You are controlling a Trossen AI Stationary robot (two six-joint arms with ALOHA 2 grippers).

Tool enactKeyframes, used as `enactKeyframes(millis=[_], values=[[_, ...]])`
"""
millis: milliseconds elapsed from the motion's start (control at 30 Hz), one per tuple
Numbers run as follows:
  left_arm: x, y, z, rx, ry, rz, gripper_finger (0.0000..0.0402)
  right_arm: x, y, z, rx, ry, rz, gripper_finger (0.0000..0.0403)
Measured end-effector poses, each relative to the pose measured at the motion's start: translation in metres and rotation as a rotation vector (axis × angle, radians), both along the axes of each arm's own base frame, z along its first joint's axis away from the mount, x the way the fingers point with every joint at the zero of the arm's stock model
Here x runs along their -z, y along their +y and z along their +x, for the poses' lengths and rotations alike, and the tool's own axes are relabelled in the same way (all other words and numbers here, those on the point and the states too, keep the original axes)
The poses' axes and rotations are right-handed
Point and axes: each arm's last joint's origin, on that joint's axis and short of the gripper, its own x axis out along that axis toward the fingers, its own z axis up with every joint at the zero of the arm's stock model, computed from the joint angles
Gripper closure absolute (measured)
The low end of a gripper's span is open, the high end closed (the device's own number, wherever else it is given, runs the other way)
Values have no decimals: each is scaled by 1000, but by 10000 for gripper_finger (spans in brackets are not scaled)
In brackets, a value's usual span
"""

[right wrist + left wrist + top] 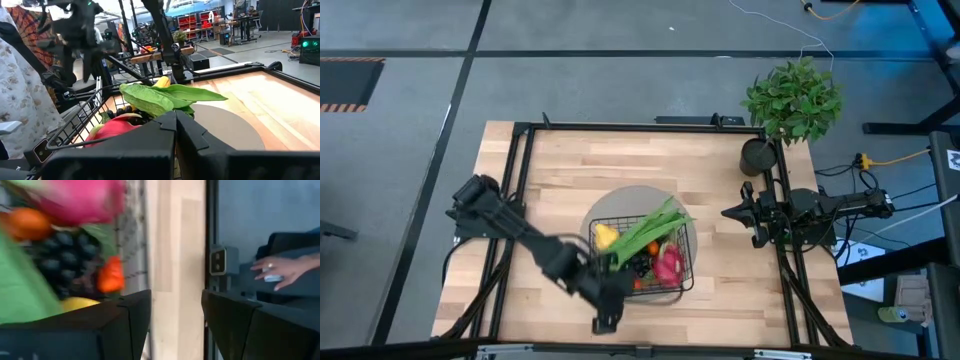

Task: Build produce basket
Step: Adjust the wire basket

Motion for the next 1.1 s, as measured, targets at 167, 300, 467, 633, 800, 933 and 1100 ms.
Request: enactKeyframes(millis=[167,300,467,633,800,933,1100], values=[[25,-35,0,50,2,-19,239,0,0,0,0,0,0,398],[40,-47,-2,31,51,-16,239,0,0,0,0,0,0,398],[51,-44,-12,-42,162,41,239,0,0,0,0,0,0,398],[55,-37,-19,-98,251,110,239,0,0,0,0,0,0,398],[56,-33,-21,-103,277,132,239,0,0,0,0,0,0,398],[56,-34,-19,-103,262,120,239,0,0,0,0,0,0,398],[44,-37,-16,-65,221,107,239,0,0,0,0,0,0,398]])
